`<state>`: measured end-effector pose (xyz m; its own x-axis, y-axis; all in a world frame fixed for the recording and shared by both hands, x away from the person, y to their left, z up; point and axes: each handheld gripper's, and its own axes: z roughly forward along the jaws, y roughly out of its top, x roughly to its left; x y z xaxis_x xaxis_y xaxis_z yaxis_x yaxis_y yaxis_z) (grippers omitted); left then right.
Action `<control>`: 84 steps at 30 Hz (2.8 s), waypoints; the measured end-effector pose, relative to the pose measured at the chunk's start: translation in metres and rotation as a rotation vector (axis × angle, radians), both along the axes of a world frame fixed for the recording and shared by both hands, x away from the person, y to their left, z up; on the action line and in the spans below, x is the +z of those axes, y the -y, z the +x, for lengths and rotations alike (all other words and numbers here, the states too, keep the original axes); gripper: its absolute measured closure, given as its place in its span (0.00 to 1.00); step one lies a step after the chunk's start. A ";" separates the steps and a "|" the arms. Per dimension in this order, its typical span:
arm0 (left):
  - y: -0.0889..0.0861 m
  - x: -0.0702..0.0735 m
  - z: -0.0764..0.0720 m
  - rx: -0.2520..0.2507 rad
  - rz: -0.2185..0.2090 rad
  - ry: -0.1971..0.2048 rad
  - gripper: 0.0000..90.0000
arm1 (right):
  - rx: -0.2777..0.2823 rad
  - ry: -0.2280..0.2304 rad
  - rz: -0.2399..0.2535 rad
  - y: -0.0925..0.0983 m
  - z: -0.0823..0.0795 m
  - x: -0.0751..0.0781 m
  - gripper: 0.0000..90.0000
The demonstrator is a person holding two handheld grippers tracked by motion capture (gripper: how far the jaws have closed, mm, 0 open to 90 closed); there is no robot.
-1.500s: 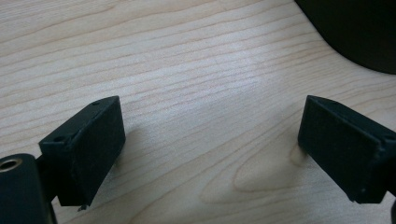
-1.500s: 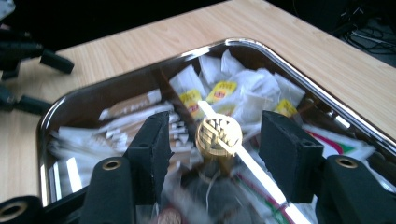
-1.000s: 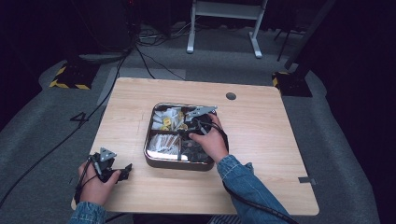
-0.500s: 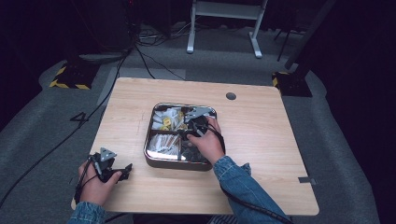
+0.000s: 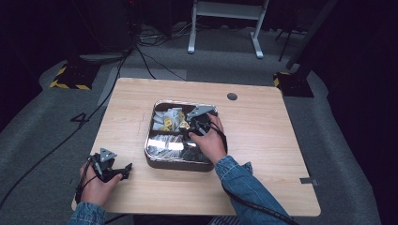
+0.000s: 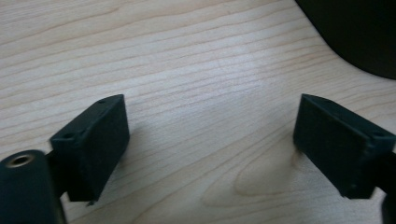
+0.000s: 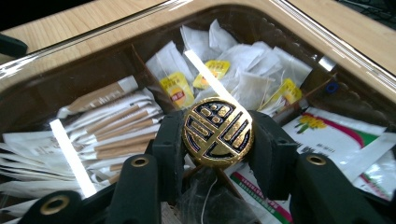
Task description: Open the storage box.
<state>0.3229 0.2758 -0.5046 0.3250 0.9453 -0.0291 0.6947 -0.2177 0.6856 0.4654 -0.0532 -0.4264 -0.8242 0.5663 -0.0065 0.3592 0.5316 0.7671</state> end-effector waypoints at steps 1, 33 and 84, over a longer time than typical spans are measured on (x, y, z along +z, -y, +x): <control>-0.001 0.000 0.000 0.003 0.001 0.002 0.19 | 0.001 0.003 0.004 0.001 0.000 0.004 0.66; 0.003 0.025 0.001 -0.005 -0.046 0.047 0.35 | -0.011 0.061 0.071 0.050 -0.016 0.076 0.66; 0.035 0.050 0.004 -0.100 -0.152 0.168 0.43 | -0.336 0.029 0.041 0.252 -0.006 0.053 0.65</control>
<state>0.3266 0.2412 -0.4547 0.4293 0.8969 -0.1064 0.5485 -0.1654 0.8196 0.4594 -0.3052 -0.3738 -0.5915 0.8063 0.0013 0.4870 0.3559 0.7976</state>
